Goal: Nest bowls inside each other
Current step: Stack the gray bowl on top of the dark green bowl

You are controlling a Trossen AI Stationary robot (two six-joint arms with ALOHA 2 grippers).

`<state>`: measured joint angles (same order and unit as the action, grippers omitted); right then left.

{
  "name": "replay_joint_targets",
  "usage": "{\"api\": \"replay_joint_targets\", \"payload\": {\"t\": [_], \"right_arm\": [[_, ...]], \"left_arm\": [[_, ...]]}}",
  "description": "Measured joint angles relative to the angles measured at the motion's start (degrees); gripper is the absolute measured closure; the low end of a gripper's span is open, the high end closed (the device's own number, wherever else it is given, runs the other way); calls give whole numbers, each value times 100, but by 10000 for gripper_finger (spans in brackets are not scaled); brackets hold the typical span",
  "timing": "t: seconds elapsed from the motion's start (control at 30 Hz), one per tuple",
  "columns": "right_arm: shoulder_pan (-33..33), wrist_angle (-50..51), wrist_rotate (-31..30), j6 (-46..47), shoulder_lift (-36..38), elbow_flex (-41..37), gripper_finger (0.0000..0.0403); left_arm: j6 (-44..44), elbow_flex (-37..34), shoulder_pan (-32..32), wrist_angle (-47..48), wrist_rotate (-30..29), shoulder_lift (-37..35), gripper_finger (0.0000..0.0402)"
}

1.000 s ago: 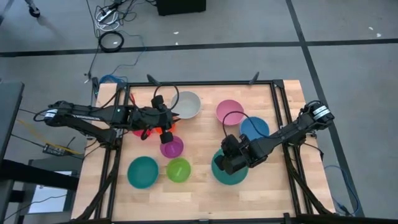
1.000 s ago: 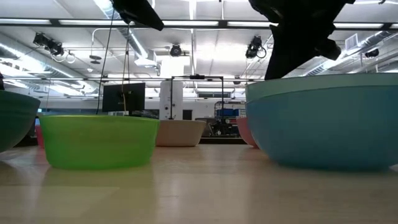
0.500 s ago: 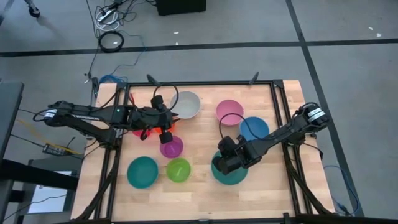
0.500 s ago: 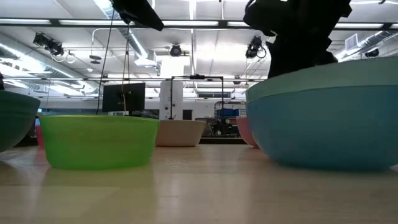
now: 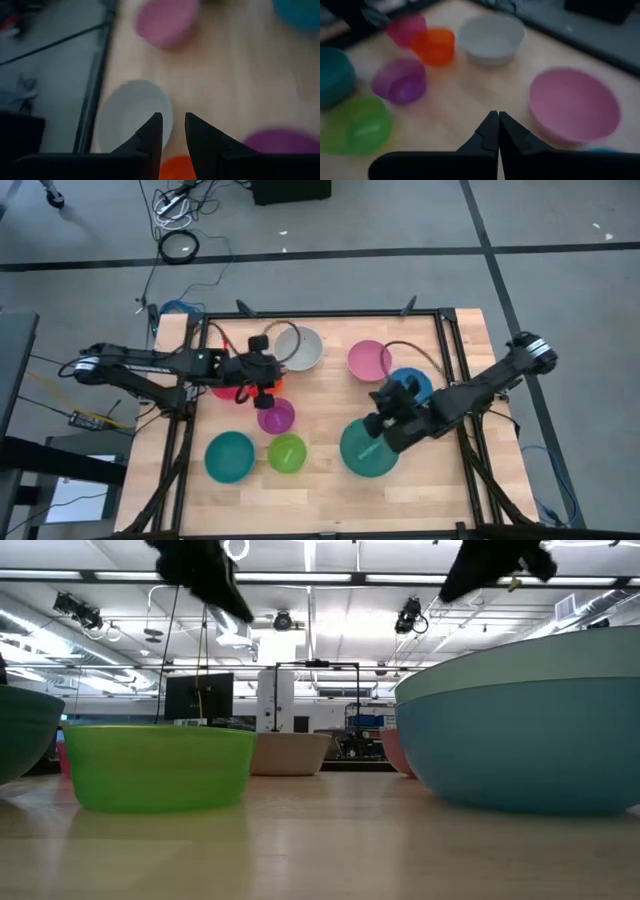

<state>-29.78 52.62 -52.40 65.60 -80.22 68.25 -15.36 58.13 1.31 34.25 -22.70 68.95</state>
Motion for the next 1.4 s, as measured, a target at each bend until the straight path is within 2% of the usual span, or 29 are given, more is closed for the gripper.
{"api": "replay_joint_targets", "payload": {"t": [0.1,0.2,0.3,0.4,0.47,0.73,1.03,1.17,1.4], "right_arm": [[-289,16,-420,-286,455,0,403],[-508,-13,-730,-679,745,1,403],[-633,0,-905,-865,901,2,403],[-614,40,-920,-1024,945,2,403],[-546,118,-908,-1077,941,2,403],[-158,576,-284,-1054,911,2,403],[-3,623,317,-1051,911,1,400],[-3,653,593,-841,909,2,392],[-55,682,822,-531,736,2,371]], "left_arm": [[-941,-146,-255,291,419,218,310],[-1445,-164,-670,71,418,465,310],[-1538,-164,-1147,-243,722,707,310],[-1199,-59,-1550,-217,1146,1047,310],[-941,76,-1717,-79,1151,1295,310],[-307,852,-1800,194,1146,1994,305],[-220,1959,-1780,1531,1092,2771,254],[-231,2048,-1773,1870,1085,3087,244],[-364,2046,-1772,1849,1085,3420,243]]}}
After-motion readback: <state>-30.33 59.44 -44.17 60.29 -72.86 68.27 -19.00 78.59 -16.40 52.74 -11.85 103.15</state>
